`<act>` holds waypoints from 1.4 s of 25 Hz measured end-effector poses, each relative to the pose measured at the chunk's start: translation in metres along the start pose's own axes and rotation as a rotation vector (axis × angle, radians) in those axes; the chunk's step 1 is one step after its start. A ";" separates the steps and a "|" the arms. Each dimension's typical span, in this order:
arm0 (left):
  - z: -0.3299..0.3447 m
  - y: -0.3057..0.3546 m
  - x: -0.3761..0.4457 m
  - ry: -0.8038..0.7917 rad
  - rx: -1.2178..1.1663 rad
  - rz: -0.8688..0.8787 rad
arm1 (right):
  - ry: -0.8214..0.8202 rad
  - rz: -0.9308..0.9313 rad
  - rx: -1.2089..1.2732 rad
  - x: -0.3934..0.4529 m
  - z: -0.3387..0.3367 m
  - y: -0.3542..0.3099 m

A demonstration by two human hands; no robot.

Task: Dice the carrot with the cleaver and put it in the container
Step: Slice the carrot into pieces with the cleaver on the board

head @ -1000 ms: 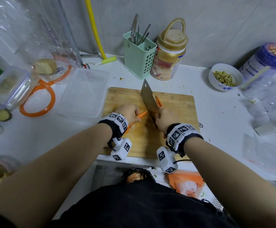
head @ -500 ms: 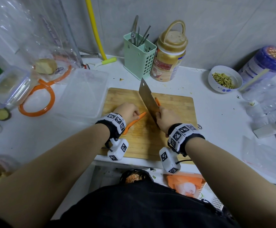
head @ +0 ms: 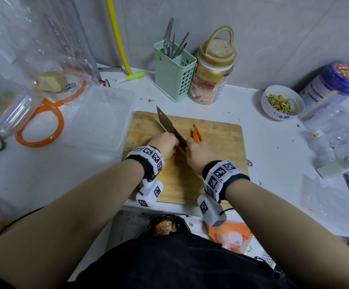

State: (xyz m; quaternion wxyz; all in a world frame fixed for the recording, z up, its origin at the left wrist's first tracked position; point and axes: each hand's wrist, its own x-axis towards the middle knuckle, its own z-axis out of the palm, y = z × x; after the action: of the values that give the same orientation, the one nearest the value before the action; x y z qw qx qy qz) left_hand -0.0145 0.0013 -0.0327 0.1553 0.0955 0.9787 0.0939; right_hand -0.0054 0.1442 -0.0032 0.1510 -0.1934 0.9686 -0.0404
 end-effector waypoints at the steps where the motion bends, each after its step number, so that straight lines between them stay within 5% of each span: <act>1: -0.001 0.001 0.000 -0.001 0.004 -0.007 | -0.001 -0.003 -0.002 0.001 0.001 0.000; 15: -0.005 0.002 -0.002 -0.011 -0.032 -0.037 | -0.157 -0.040 -0.052 0.012 -0.006 -0.008; 35: -0.003 0.004 0.001 0.003 -0.069 -0.130 | -0.040 -0.059 0.049 0.002 -0.007 0.004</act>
State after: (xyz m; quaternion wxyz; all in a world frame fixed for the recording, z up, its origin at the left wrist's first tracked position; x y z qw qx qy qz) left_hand -0.0153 0.0052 -0.0296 0.1630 0.0260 0.9793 0.1176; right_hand -0.0110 0.1474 0.0026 0.1736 -0.2191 0.9580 -0.0645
